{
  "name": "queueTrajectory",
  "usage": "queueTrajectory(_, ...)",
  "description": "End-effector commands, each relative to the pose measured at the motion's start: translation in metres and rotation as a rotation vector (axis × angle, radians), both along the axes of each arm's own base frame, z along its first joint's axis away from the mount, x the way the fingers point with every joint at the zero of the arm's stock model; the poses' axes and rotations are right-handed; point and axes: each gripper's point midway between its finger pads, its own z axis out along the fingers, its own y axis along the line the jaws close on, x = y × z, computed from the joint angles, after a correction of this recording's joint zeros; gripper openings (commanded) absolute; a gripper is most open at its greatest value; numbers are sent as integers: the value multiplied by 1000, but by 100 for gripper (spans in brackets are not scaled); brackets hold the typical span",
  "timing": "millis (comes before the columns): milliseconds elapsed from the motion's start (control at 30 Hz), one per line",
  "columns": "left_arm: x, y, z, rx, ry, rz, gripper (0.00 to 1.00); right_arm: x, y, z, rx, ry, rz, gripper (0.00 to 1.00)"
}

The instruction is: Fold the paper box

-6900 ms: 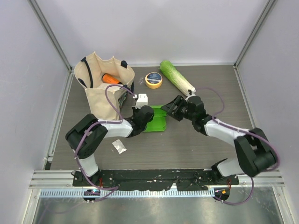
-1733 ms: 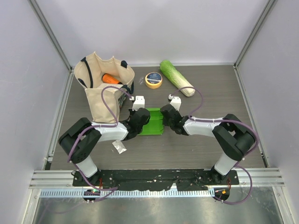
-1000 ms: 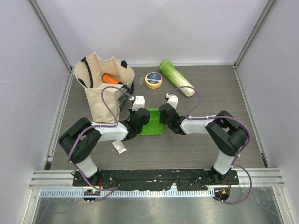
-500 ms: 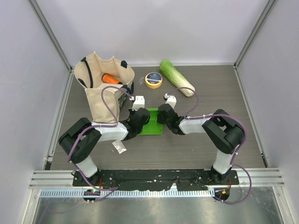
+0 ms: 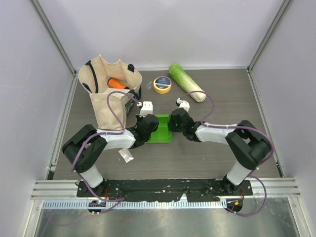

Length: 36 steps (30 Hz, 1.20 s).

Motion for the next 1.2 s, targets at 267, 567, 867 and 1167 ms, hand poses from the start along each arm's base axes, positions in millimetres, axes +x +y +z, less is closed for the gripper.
queueTrajectory(267,5,0,12,-31,-42,24,0,-57,21,23,132,96,296,19)
queueTrajectory(567,2,1,12,-33,-43,25,0,-46,-13,-25,-42,101,82,1)
queueTrajectory(867,3,2,12,-32,-43,26,0,-55,-2,27,40,45,215,24)
queueTrajectory(1167,4,0,13,-33,-44,23,0,-15,-65,75,-170,-20,169,48)
